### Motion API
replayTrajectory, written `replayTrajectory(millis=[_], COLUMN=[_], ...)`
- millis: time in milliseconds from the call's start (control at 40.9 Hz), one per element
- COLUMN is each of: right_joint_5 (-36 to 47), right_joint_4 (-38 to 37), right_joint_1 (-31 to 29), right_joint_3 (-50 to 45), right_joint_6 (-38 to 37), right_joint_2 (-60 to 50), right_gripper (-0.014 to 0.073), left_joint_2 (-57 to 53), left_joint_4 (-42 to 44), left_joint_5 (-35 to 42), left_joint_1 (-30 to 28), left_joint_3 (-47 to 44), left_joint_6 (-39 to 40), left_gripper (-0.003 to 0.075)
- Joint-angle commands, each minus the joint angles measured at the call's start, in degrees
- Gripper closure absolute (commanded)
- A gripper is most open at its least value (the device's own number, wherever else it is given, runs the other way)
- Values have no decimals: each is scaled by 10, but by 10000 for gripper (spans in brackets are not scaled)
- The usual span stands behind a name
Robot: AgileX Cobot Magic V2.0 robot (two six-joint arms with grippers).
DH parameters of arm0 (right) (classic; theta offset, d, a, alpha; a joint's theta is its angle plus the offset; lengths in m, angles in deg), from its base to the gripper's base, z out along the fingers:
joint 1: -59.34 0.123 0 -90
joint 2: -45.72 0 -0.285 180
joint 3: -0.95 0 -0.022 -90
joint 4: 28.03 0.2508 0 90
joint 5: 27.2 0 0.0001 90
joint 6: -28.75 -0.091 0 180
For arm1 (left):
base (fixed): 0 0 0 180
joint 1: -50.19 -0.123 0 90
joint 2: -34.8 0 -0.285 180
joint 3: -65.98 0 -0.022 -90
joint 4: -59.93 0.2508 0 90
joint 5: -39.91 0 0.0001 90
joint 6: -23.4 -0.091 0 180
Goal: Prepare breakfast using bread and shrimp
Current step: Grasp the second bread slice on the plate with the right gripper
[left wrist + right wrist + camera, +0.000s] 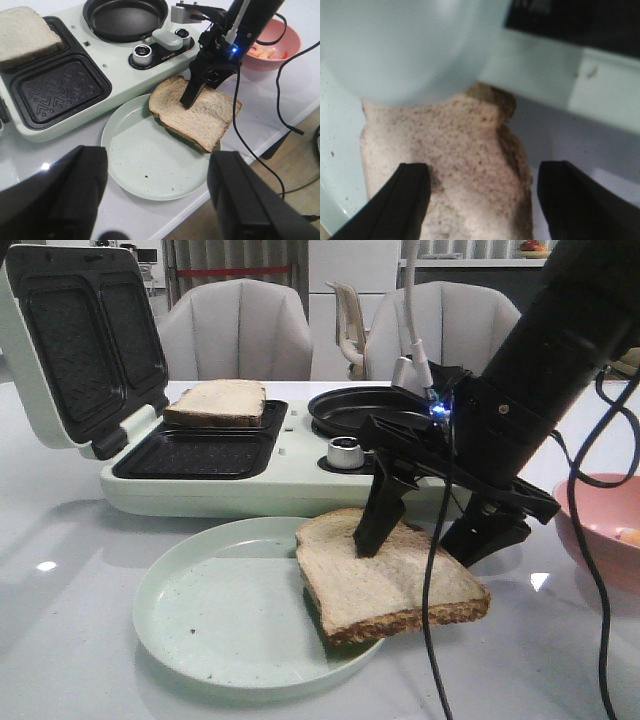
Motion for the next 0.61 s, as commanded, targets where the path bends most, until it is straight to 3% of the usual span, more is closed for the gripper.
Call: replayTrajectory(millis=[0, 294, 587], right_joint_5=[-17, -21, -51], right_joint_4=[9, 8, 8], right_joint_1=[-2, -2, -2], right_joint_3=[17, 17, 17], right_joint_6=[9, 9, 9], right_joint_2=[-28, -32, -101], right_gripper=[74, 386, 510], left_joint_2=[-4, -4, -4], left_joint_4=[13, 21, 21], left_joint_5=[42, 42, 42], left_joint_1=[3, 3, 3], left_joint_3=[15, 15, 15], left_joint_6=[2, 2, 2], left_gripper=[230, 230, 230])
